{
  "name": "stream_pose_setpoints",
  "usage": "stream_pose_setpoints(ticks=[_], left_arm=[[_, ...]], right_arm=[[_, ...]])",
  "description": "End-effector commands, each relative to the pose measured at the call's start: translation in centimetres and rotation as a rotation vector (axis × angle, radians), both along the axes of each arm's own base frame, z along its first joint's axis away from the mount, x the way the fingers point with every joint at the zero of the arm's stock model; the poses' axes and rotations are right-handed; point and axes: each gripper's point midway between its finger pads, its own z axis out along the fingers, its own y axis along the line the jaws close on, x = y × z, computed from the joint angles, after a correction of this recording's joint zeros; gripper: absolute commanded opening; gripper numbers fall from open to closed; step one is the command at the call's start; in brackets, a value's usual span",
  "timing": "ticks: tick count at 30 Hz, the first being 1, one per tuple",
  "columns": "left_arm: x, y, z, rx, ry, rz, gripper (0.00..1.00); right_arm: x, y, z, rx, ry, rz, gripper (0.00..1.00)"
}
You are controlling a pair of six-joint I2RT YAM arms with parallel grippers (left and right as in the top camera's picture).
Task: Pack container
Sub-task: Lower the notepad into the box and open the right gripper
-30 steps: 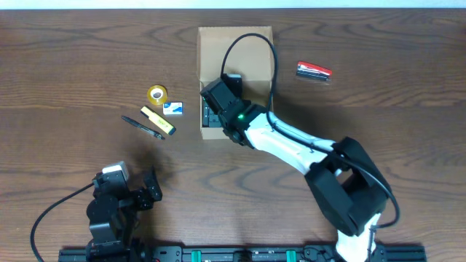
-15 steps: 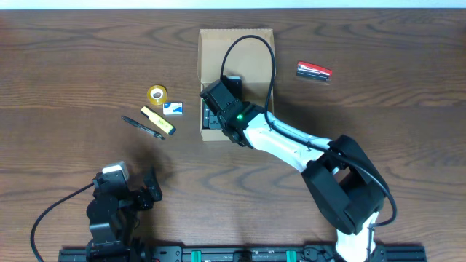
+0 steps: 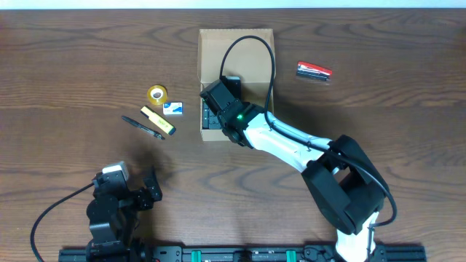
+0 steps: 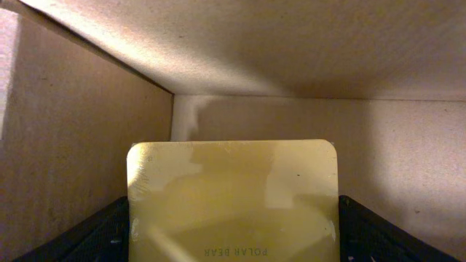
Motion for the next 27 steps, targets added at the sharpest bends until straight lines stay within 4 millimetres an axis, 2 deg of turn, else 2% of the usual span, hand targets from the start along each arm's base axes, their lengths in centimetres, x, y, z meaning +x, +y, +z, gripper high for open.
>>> stream_pose_setpoints(ticks=[1, 4, 13, 21, 27], left_arm=[[0.0, -0.2, -0.2, -0.002, 0.0, -0.008, 0.95], [0.0, -0.2, -0.2, -0.002, 0.0, -0.008, 0.95], [0.0, -0.2, -0.2, -0.002, 0.0, -0.008, 0.95], [0.0, -0.1, -0.2, -0.002, 0.0, -0.007, 0.95], [0.0, -0.1, -0.2, -0.001, 0.0, -0.007, 0.95]], right_arm=[[0.2, 0.1, 0.3, 0.001, -0.006, 0.011, 0.82], [0.2, 0.2, 0.3, 0.003, -0.005, 0.012, 0.87], [0.1, 0.3, 0.3, 0.006, -0.002, 0.015, 0.89], [0.0, 0.4, 0.3, 0.011, 0.003, 0.02, 0.86], [-1.2, -0.2, 0.2, -0.012, 0.058, 0.032, 0.84]])
